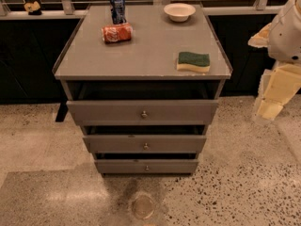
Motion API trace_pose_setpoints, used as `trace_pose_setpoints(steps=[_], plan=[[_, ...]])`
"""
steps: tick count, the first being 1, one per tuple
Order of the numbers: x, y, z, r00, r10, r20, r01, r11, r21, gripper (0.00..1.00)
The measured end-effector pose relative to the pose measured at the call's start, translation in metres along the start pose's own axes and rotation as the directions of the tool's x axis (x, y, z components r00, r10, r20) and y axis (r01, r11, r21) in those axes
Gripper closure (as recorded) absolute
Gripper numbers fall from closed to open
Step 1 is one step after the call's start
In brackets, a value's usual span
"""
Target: Open top drawer
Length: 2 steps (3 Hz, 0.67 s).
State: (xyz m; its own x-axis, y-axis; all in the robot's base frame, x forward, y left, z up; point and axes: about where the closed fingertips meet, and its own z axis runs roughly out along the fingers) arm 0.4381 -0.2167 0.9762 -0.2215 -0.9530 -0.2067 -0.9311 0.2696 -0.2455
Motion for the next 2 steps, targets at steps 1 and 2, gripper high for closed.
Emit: trace_pose_setpoints(steps=[1, 2], plan=[[-0.0001, 0.0000, 0.0000, 1.000, 0.000, 0.000, 0.000, 1.0000, 0.000, 0.00], [-0.0082, -0.0067, -0.0045, 1.000, -0.022, 0.004, 0.022, 0.9994, 0.027, 0.00]])
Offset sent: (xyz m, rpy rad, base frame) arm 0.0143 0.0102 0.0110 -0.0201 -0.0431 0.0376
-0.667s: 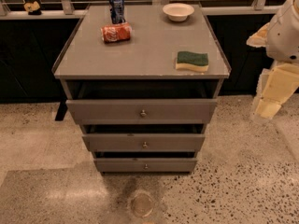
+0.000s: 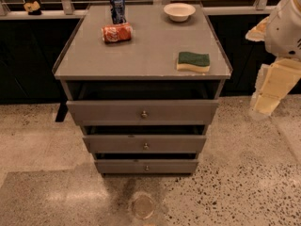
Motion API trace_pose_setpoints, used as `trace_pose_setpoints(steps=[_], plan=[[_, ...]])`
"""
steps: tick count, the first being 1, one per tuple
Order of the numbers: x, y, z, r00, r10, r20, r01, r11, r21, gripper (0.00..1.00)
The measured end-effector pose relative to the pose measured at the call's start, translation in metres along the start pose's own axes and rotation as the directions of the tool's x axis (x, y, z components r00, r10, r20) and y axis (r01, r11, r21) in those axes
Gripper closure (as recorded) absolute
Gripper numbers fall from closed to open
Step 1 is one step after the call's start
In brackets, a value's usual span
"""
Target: Open top drawer
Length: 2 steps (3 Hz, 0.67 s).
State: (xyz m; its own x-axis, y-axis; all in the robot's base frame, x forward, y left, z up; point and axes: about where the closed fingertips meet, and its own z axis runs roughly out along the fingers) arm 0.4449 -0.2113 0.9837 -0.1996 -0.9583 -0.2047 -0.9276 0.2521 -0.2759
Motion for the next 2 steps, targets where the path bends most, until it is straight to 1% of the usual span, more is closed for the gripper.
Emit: trace_pose_setpoints(steps=[1, 2], plan=[[-0.022, -0.029, 0.008, 0.999, -0.030, 0.019, 0.029, 0.9974, 0.067, 0.00], [-0.022, -0.046, 0.046, 0.994, -0.020, 0.110, 0.010, 0.9961, 0.088, 0.00]])
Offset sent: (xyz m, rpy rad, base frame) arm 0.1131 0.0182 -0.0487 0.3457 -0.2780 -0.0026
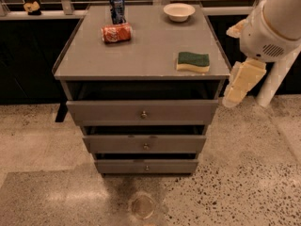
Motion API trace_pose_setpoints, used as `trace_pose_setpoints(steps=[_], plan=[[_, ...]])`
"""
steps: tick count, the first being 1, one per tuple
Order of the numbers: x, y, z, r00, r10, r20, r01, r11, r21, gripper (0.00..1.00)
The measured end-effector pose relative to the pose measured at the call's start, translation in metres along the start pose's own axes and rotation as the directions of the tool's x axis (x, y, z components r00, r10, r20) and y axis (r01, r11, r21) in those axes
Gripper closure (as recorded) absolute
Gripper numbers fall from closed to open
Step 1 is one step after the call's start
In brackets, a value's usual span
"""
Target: Open top drawer
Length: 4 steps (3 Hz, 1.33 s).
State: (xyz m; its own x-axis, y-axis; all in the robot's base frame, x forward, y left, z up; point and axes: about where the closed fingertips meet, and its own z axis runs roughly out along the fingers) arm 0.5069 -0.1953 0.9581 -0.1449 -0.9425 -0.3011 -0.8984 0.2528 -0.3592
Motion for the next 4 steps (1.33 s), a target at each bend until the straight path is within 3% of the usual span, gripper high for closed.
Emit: trace_pose_setpoints(steps=[1, 2, 4], plan=[[0.0110, -0.0065, 0.0457, 0.979, 0.090, 0.181, -0.088, 0.9960, -0.018, 0.00], [0.0018, -0.0071, 0.0476, 0.963, 0.124, 0.239, -0.119, 0.9923, -0.033, 0.00], [0.0013, -0.0010, 0.0538, 0.968, 0.120, 0.222, -0.113, 0.9927, -0.043, 0.00]])
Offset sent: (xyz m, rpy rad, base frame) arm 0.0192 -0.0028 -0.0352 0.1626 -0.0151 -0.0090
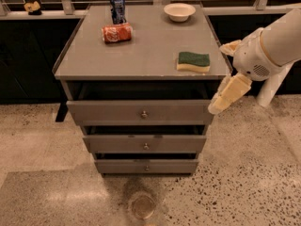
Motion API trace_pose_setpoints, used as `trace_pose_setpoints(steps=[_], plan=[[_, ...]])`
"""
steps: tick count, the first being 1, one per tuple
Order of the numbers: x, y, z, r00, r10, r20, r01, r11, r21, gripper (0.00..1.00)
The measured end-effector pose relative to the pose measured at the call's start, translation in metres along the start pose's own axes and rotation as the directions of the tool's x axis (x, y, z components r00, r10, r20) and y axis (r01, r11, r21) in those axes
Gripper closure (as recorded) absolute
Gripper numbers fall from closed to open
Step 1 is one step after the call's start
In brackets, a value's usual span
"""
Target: Open top drawer
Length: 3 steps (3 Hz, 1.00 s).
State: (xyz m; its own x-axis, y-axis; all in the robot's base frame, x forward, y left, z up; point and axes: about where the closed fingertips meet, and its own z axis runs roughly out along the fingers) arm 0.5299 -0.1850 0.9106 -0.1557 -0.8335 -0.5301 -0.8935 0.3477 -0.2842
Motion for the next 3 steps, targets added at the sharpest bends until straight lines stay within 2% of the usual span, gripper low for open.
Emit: trace_pose_setpoints(steps=[1, 2, 3], plan=[[0.017, 0.016, 0.017, 0.998, 0.056, -0.010, -0.056, 0.9984, 0.008, 0.00], [0.037, 0.036, 0.041, 0.989, 0.137, 0.046, -0.138, 0.9902, 0.022, 0.00], [0.048, 0.047, 0.061, 0.977, 0.187, 0.102, -0.190, 0.9814, 0.026, 0.00]])
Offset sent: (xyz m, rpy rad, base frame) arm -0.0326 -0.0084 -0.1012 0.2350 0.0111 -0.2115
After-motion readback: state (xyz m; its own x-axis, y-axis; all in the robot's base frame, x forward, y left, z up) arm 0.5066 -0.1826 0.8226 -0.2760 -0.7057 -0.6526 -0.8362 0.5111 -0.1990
